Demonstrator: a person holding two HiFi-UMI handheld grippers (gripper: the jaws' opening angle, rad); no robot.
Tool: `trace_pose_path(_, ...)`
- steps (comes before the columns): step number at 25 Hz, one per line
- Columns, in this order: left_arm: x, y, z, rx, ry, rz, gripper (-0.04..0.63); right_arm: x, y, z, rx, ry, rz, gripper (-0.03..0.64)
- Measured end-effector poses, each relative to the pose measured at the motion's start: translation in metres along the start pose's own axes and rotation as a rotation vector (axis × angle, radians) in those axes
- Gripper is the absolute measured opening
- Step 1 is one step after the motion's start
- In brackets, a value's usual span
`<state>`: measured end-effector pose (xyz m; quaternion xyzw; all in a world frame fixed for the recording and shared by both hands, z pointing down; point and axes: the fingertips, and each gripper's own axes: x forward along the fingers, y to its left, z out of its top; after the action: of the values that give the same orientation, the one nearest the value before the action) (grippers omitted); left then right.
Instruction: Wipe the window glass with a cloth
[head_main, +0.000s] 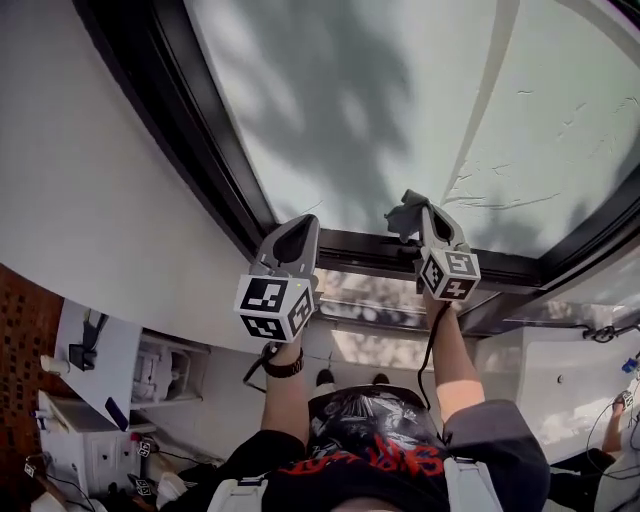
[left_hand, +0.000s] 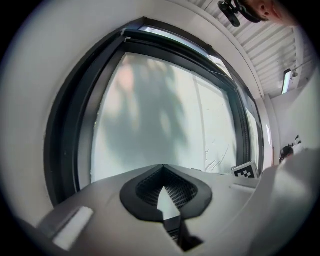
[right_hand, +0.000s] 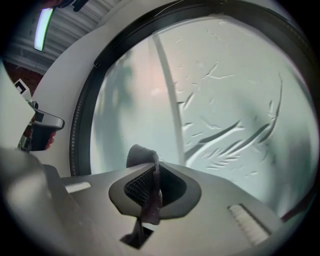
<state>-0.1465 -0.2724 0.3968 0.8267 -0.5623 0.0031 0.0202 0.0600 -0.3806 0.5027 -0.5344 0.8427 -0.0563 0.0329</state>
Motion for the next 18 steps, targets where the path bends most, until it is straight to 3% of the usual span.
trace_pose_path(18,0.141,-0.19,-0.023,-0.039,0.041,-0.31,0.0,-0.153,-0.255,0.039,-0.025,-0.035,-0.397,0.017)
